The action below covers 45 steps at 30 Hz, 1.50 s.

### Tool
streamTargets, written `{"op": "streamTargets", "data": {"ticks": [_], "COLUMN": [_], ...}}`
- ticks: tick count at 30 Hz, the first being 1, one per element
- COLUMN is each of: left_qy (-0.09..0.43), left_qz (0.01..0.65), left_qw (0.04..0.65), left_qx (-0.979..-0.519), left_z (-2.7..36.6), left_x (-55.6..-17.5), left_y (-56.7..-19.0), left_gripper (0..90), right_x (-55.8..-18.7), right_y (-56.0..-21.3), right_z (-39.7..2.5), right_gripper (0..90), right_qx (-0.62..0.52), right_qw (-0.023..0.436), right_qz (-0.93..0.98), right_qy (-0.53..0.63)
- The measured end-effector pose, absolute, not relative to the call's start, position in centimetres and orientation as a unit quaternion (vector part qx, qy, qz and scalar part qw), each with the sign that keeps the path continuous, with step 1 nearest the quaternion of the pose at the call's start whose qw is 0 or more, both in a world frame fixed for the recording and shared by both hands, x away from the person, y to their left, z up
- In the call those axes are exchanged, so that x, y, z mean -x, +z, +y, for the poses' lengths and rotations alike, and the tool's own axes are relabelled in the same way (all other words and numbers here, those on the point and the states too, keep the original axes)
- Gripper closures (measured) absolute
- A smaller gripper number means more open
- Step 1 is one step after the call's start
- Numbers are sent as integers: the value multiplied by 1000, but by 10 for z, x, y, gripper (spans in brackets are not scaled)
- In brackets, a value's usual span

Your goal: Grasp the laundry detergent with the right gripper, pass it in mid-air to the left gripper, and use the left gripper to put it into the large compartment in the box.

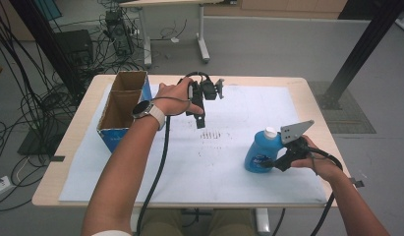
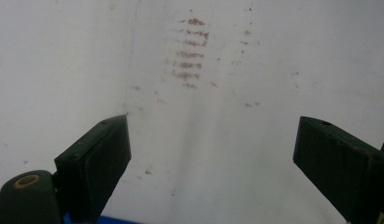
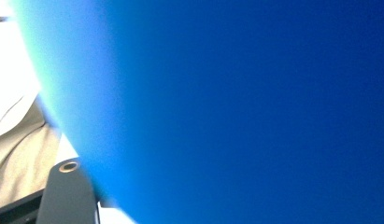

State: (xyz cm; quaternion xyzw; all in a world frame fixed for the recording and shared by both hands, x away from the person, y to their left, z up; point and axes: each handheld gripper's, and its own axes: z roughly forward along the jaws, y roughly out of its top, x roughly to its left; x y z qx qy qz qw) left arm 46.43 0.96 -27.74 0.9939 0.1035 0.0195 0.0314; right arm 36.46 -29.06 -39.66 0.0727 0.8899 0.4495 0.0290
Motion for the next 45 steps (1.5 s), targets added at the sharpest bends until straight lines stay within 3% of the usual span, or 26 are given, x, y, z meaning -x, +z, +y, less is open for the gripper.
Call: {"op": "streamTargets", "data": {"ticks": [45], "left_qy": [15], "left_qz": [107], "left_qw": [28], "left_qx": [-994], "left_z": [11], "left_x": [-464], "left_y": [-281], "left_gripper": [115], "right_x": [-367], "right_y": [-401], "right_z": [-291], "right_gripper": [362], "right_qx": [-64], "right_qw": [32], "right_qz": [880], "right_qy": [470]}}
